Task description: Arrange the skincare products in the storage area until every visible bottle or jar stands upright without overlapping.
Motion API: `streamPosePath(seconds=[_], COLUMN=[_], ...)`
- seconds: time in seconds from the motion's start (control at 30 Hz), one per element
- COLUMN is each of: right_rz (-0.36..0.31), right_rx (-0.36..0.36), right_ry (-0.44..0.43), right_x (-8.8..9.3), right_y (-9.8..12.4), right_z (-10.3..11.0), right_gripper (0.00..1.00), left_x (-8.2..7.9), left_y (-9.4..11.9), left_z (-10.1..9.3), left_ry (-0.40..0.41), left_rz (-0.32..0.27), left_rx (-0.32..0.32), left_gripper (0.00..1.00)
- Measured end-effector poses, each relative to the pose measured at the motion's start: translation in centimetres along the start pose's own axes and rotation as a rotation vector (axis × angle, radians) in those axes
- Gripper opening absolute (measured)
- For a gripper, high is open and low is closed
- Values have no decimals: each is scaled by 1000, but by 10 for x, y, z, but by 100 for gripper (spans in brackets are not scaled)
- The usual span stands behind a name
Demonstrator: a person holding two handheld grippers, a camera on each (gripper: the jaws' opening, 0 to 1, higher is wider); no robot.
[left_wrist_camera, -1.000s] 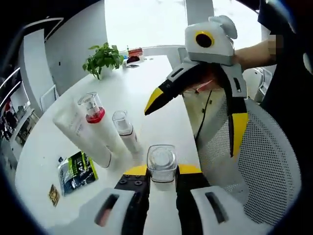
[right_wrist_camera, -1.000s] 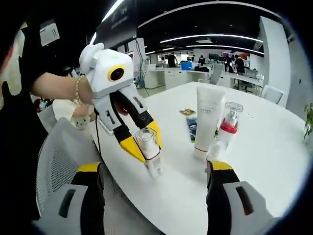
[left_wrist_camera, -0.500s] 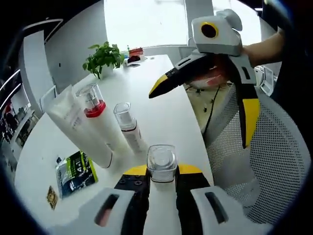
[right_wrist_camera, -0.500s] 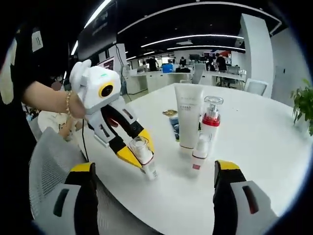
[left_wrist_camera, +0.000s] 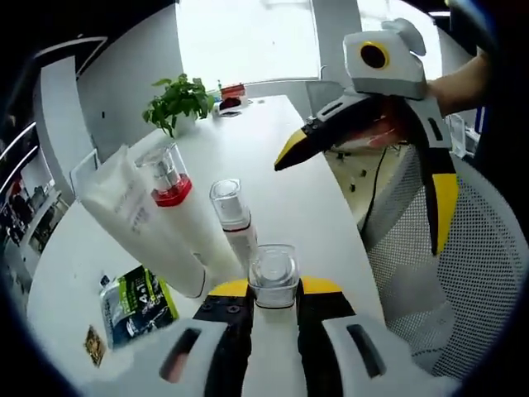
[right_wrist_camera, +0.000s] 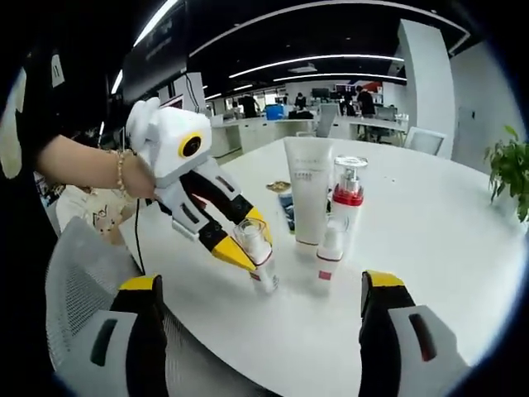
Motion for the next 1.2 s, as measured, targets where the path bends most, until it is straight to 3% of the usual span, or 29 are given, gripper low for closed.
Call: streamPosePath(seconds=[0.2, 0.53, 1.2], right_rz=[6, 12, 19], right_rx=[1, 1, -2], right_ry=[-5, -17, -24], right_x=[1, 3, 4], right_y=[-1, -1, -3], right_z=[0, -2, -2], right_gripper=[98, 98, 98], left_x=[-3, -12, -18], left_y=[-13, -27, -34], left_z=[21, 32, 35], left_ry=[4, -10, -2], left_rz=[-18, -37, -51], left_rx=[-1, 4, 23], left_gripper=[21, 21, 19])
Point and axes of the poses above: the point that each gripper's makers call its tool centre point, and the gripper's own axes: y roughly backward along the fingers, z roughly to its left, x roughly out of its underside, the point moved 8 cm from there along y, roughly backward along the fingers, and after that the axes turned 3 degrees about z, right-handed, at the moved point
